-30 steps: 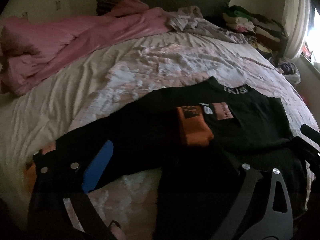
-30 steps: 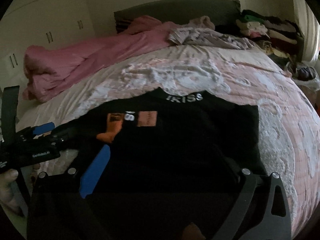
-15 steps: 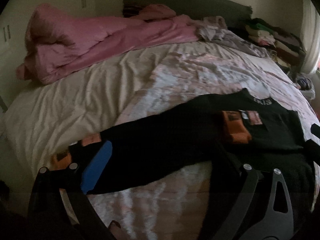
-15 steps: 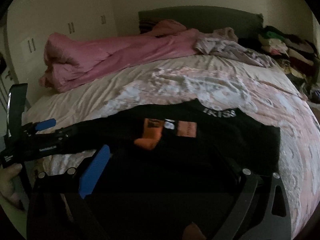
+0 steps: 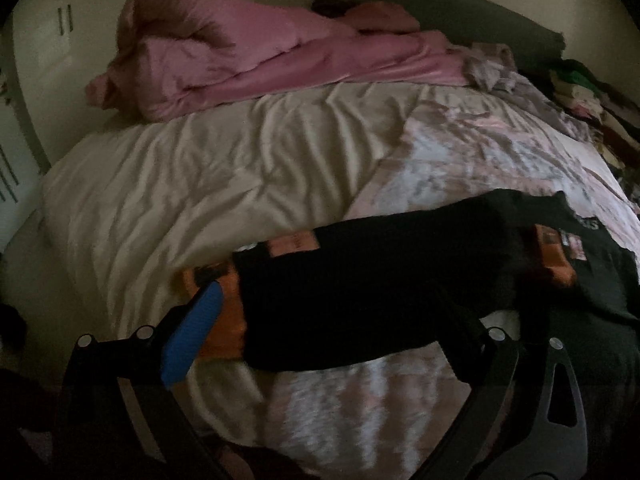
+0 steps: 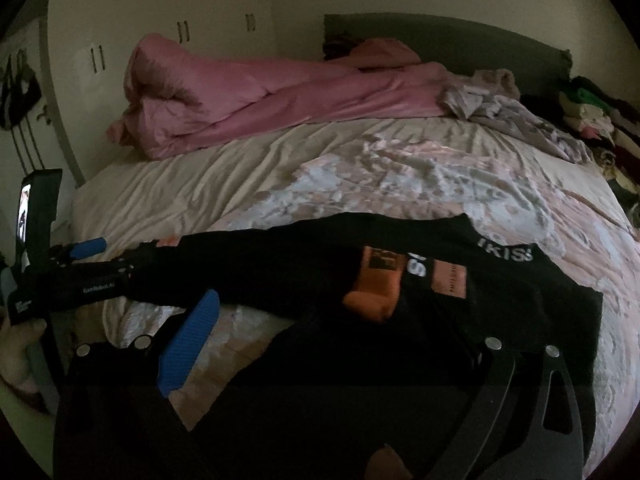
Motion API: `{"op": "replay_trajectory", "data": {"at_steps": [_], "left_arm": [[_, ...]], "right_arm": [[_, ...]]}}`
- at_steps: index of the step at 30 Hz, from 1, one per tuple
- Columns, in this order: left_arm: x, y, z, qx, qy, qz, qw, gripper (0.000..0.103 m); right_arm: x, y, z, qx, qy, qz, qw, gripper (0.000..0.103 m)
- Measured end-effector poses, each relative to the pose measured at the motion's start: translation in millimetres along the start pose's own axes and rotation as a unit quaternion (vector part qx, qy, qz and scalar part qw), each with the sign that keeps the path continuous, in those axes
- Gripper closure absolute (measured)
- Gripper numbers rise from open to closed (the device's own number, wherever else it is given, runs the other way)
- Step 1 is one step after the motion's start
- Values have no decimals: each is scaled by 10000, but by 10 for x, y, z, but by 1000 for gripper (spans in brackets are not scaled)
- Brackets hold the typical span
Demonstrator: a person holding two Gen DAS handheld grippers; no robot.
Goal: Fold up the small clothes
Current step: 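Close the left gripper on the other sleeve's orange cuff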
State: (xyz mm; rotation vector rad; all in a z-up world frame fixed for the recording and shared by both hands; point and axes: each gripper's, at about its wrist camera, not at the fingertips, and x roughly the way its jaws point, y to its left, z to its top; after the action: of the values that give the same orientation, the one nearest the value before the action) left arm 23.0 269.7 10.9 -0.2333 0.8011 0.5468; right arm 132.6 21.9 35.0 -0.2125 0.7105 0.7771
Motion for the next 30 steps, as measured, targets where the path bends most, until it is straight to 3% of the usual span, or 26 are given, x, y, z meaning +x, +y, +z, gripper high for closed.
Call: {"op": "replay_trajectory", "data": {"at_steps": [11,20,24,26,28,30], "left_arm": [[216,557,-125,-612,398,232,9971,10],[519,854,-256,-1319,900,-69,9871,11],[585,810,-275,-1418,875,-204,9858,33],[620,739,-265,-1343,859,-181,9870,37],[686,688,-246,-1299,861,-166,9876,48],[688,643,-217,-1290,766,-199,9885,69]], "right_arm": [[324,312,-19,-333,289,129,9989,5],[464,430,-93,-390,410,193,9982,5],[485,391,-131,-309,445,174,9984,5],[494,356,-148,-245,462,151,9985,5],[487,300,-166,-148,472,133,9987,5],[461,244,-179,-76,445,112,9989,5]]}}
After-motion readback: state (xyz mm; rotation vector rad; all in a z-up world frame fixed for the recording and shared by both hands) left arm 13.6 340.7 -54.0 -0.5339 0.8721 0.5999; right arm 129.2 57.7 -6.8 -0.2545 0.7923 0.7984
